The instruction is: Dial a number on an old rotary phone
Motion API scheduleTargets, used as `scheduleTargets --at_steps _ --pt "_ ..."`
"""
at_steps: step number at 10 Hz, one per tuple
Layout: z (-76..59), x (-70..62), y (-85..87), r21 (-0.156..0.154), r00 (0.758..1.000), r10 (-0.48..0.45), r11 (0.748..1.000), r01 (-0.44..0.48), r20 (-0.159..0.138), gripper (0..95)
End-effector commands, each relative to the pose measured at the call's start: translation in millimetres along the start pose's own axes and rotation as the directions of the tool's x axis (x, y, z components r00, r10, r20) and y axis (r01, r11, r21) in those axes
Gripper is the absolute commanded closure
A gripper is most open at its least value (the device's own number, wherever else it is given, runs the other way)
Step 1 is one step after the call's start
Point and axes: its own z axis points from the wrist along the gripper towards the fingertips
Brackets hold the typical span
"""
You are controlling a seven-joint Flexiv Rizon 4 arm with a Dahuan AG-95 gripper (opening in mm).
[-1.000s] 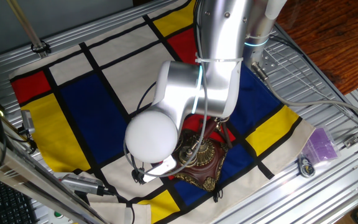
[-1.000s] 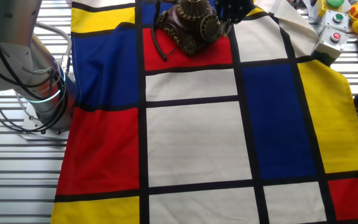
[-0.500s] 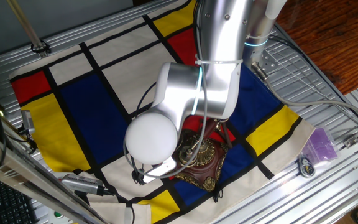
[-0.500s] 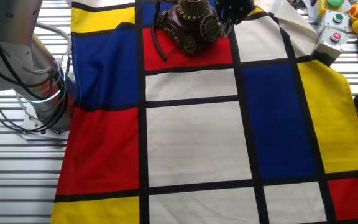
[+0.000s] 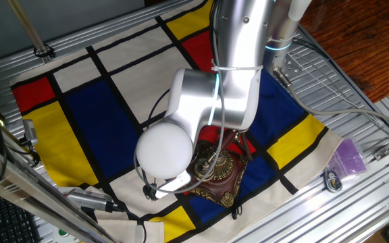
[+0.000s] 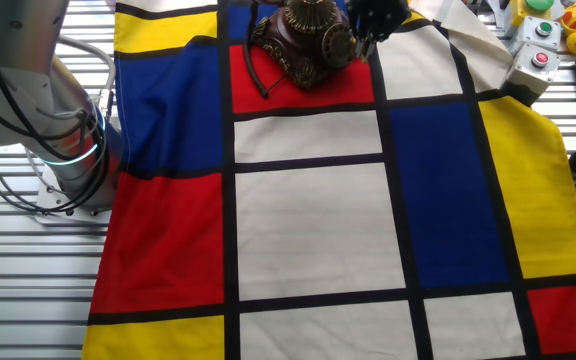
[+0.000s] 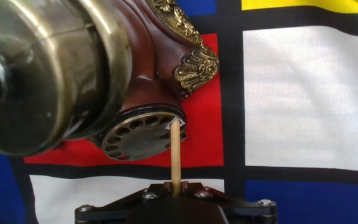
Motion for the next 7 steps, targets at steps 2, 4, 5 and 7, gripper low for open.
scheduleTargets --at_steps 2,4,5,7 --pt "1.7 -0.2 -1.1 0.0 1.0 0.0 1.0 0.0 -0.011 95.0" --pt "3.0 -0.2 -1.9 0.001 1.0 -0.001 1.0 0.001 -0.018 95.0" --pt "3.6 -0.1 -2.2 0.002 1.0 -0.003 1.0 0.003 -0.02 95.0" --pt "5.3 0.1 -3.3 0.002 1.0 -0.006 1.0 0.006 -0.031 95.0"
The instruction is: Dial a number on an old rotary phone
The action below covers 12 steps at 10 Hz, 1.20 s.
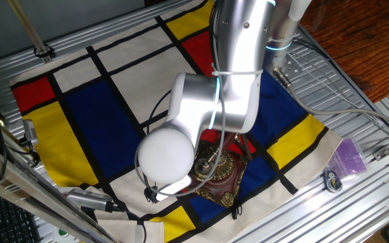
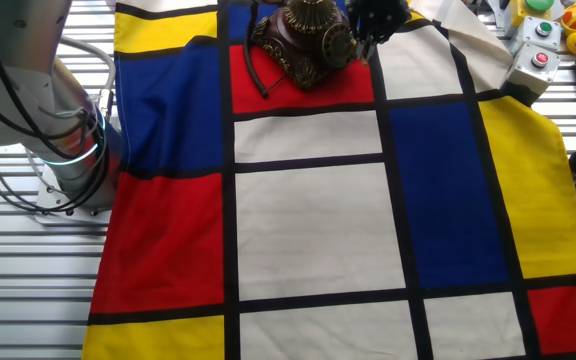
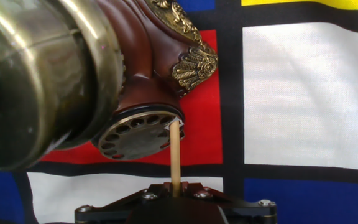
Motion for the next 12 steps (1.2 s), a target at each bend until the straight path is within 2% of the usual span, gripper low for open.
scheduleTargets --at_steps 1,12 --pt "0.4 -0.8 -0.7 0.001 1.0 0.0 1.0 0.0 -0.002 95.0" --pt "5.2 1.2 -2.9 0.004 0.999 -0.02 1.0 0.02 -0.035 95.0"
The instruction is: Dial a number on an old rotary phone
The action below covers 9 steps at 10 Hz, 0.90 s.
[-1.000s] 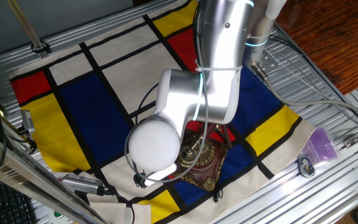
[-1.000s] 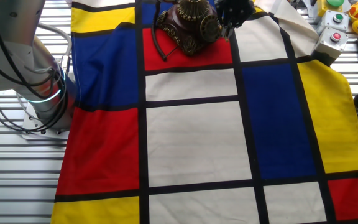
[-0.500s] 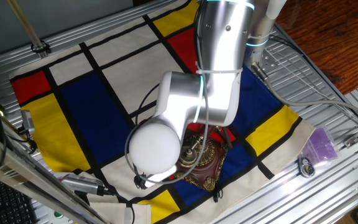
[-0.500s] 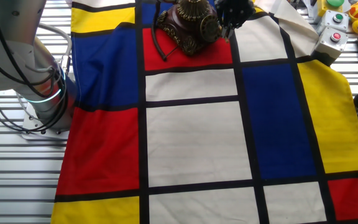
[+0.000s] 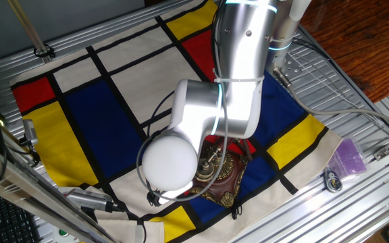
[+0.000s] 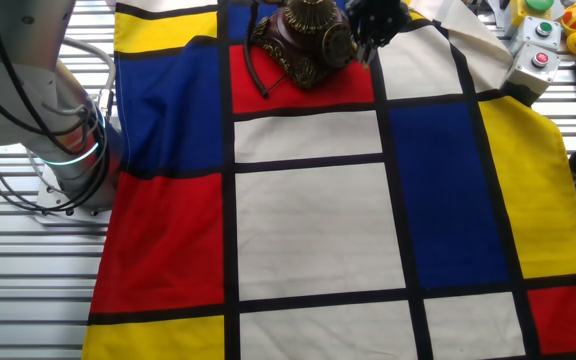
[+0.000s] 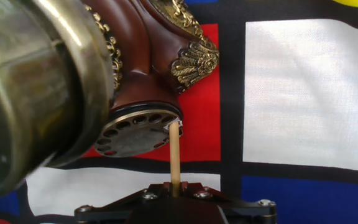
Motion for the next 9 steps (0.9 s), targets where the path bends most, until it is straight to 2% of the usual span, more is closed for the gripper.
scheduleTargets --at_steps 1,9 --pt "0.6 0.6 -0.3 0.002 1.0 -0.002 1.0 0.002 -0.008 95.0" --pt "4.4 0.9 -2.2 0.004 1.0 -0.007 1.0 0.007 -0.015 95.0"
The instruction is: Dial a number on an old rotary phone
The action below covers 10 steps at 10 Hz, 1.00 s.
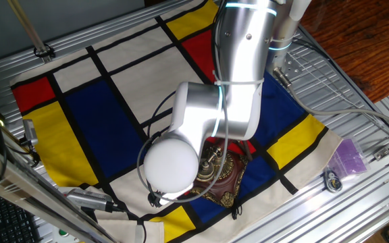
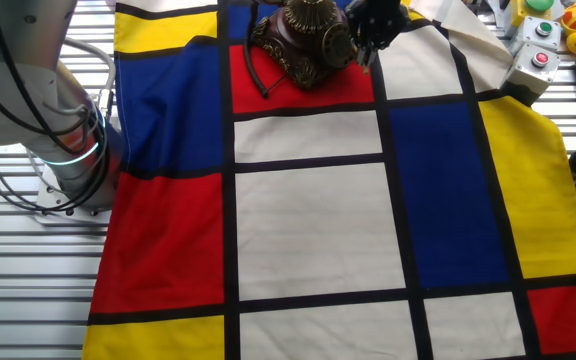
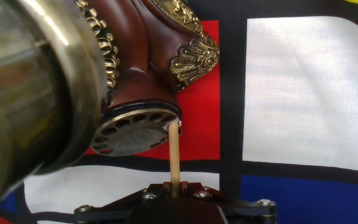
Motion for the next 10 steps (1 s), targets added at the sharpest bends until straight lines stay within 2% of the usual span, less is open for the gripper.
scheduleTargets --at_steps 1,5,8,9,10 --pt "0.2 0.1 -0.7 0.004 1.0 -0.001 1.0 0.001 0.0 95.0" --pt "-1.3 11.3 2.1 0.008 1.0 -0.014 1.0 0.013 0.018 95.0" --pt "-3.5 23.5 4.4 0.027 0.999 -0.018 1.0 0.017 0.043 95.0" --pt "-3.2 28.1 6.2 0.037 0.998 -0.008 0.999 0.006 0.054 95.0" --pt "-2.5 37.3 9.9 0.045 0.997 0.014 0.999 -0.018 0.081 95.0"
